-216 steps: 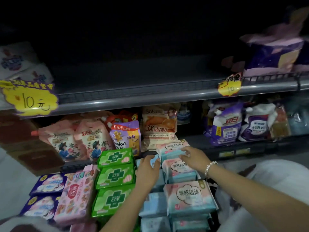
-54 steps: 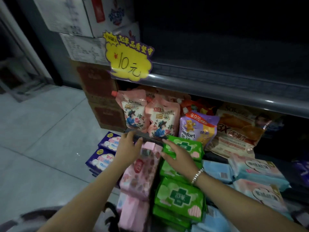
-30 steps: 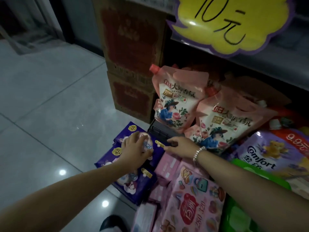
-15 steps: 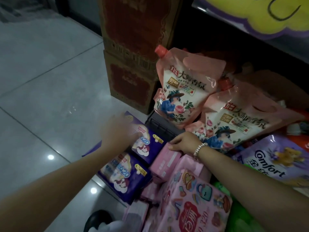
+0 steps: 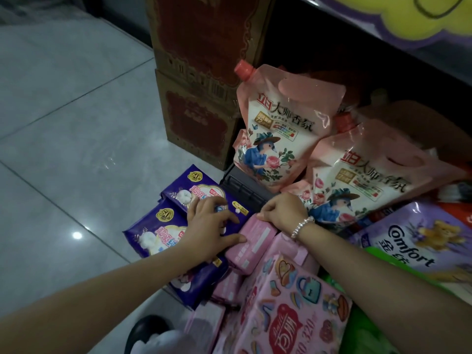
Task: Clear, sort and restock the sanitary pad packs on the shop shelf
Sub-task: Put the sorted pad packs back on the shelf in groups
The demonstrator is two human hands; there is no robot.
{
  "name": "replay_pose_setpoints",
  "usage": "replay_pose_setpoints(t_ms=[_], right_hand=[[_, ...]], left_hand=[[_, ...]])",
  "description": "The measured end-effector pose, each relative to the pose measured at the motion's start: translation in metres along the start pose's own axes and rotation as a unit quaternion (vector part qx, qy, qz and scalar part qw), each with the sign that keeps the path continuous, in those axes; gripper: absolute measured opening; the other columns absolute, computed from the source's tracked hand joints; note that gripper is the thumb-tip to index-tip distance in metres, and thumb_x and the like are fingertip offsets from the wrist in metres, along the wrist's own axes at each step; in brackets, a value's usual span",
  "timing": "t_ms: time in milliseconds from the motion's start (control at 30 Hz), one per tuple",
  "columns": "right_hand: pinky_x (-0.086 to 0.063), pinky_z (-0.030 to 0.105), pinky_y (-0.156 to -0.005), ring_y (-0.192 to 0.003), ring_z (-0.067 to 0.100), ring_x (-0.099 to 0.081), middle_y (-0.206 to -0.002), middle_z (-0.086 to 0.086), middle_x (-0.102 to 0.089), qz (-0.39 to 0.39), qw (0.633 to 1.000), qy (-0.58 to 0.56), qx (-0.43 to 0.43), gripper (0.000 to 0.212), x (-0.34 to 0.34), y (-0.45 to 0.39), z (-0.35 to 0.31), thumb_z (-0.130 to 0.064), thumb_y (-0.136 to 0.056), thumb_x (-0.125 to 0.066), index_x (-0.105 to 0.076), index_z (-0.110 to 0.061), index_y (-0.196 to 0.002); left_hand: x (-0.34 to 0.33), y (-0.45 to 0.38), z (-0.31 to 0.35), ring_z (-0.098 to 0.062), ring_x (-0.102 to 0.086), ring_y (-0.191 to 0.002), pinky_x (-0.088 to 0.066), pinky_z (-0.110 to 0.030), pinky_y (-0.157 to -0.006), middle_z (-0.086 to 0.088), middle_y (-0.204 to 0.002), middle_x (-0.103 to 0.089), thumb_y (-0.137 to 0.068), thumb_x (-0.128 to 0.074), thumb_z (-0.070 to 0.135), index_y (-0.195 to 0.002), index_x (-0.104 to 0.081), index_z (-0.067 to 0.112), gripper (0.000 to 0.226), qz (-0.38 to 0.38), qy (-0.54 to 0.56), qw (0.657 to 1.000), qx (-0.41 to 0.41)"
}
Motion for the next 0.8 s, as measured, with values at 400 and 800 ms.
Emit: replay_pose_setpoints(t_ms=[400,800], right_hand=[[-0.038,0.016,-0.061,-0.073,0.007,-0.058,-0.083,-0.003,-0.068,0.070,0.996,0.017,0.051,0.014,0.063,0.028,-0.024,-0.025,-0.084,-0.073,-0.076,-0.016,-0.094],[-0.042,0.020,-0.067,-0.079,0.009,-0.060,-0.089,-0.001,-0.073,0.132,0.986,0.000,0.098,0.014,0.093,0.046,-0.037,-0.025,-0.083,-0.074,-0.078,-0.015,-0.092]], left_hand=[[0.022,-0.014,0.027,-0.015,-0.026,-0.136,0.006,-0.054,-0.115,0.011,-0.137,-0.044,-0.068,-0.041,0.089,-0.110,-0.062,0.051,0.060,-0.119,0.090,0.985,0.091],[0.045,-0.005,0.031,-0.005,-0.060,-0.110,-0.051,-0.039,-0.098,0.016,-0.122,-0.062,-0.062,-0.057,0.077,-0.132,-0.050,0.045,0.077,-0.190,0.328,0.919,0.107]])
Point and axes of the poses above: each hand's wrist, its own y-axis away from the middle knuckle, its own x-axis out of the back of the hand, z = x × y, the point moved 1 cm from there along -y, towards the middle knuckle
